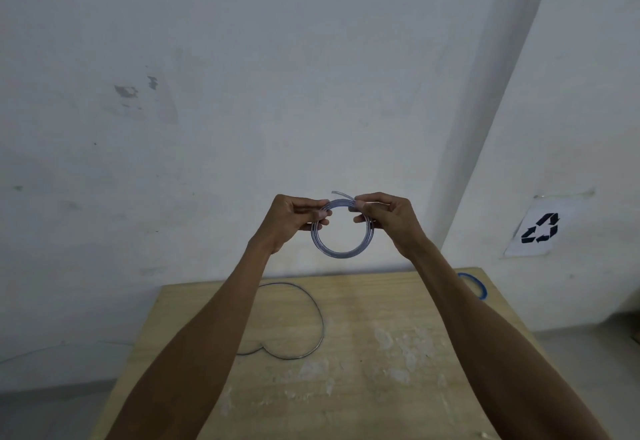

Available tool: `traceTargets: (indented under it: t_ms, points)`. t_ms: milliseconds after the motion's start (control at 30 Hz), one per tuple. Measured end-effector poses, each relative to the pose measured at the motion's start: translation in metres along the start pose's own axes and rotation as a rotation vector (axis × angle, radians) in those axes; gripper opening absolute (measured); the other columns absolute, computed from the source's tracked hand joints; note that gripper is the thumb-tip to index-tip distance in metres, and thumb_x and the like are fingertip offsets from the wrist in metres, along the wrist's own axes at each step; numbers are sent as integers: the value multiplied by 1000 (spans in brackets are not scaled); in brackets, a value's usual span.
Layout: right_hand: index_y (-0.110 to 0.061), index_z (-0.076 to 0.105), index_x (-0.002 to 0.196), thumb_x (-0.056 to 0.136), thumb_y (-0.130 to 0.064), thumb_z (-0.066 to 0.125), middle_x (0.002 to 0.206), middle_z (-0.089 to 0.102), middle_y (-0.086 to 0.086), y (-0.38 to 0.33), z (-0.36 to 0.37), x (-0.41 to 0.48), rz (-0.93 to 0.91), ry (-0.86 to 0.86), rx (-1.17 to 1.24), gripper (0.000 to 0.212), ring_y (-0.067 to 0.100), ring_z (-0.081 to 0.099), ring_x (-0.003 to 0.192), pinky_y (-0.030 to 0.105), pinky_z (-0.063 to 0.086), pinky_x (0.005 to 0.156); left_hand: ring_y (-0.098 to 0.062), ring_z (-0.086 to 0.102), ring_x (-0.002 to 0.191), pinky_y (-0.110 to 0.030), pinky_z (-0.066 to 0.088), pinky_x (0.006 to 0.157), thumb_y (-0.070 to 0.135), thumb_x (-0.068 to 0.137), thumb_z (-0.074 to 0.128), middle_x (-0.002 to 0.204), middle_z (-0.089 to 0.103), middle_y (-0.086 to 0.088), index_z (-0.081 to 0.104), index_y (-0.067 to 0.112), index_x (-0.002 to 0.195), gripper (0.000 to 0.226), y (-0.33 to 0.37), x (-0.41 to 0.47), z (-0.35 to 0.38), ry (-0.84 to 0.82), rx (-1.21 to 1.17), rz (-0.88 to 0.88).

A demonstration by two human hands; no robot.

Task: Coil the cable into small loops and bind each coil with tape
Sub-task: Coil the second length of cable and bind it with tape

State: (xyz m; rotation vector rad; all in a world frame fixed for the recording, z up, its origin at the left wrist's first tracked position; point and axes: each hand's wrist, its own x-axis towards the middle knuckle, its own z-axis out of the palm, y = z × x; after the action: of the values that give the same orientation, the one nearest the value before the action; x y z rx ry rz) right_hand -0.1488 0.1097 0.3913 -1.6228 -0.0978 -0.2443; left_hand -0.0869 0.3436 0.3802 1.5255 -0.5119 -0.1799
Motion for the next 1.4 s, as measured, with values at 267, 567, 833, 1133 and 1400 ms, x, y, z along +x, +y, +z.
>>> traceTargets:
  t_ms: [267, 567, 833, 1133, 1400]
  points:
    - [1, 71, 106, 90, -7, 75, 95, 78, 21, 5, -3, -2, 25, -85, -73, 18, 33, 77, 91, 40, 59, 85, -31, 78, 90, -39, 63, 87, -4, 87, 75, 100, 79, -19, 74, -4, 117, 30, -5, -3, 4, 4, 65, 8]
    - [4, 74, 108, 88, -3, 77, 91, 77, 22, 6, 0, 2, -30, -78, -147, 22, 34, 78, 84, 36, 63, 81, -31, 79, 84, -35, 63, 78, -4, 86, 77, 92, 79, -19, 73, -7, 106, 20, -12, 1, 10, 65, 72, 18]
    - [4, 74, 100, 82, 3, 79, 90, 76, 26, 5, -3, 8, 1, 36, -67, 19, 35, 76, 80, 40, 61, 79, -32, 78, 94, -36, 62, 89, 4, 90, 76, 102, 79, -17, 72, -1, 114, 25, -8, 2, 20, 62, -64, 15]
    - [3, 73, 103, 84, 2, 78, 94, 76, 26, -2, -15, 16, -23, 143, 10, 20, 32, 76, 79, 44, 61, 84, -32, 75, 102, -34, 61, 87, -7, 91, 68, 109, 76, -22, 65, -8, 124, 32, -34, -5, 21, 9, -302, -152]
    - [0, 75, 100, 83, -1, 81, 83, 78, 18, 8, -9, 19, -58, 239, -81, 18, 31, 77, 76, 38, 63, 78, -31, 75, 100, -36, 61, 89, -6, 83, 78, 110, 76, -23, 67, -4, 120, 39, -37, -2, 28, -1, -221, -197]
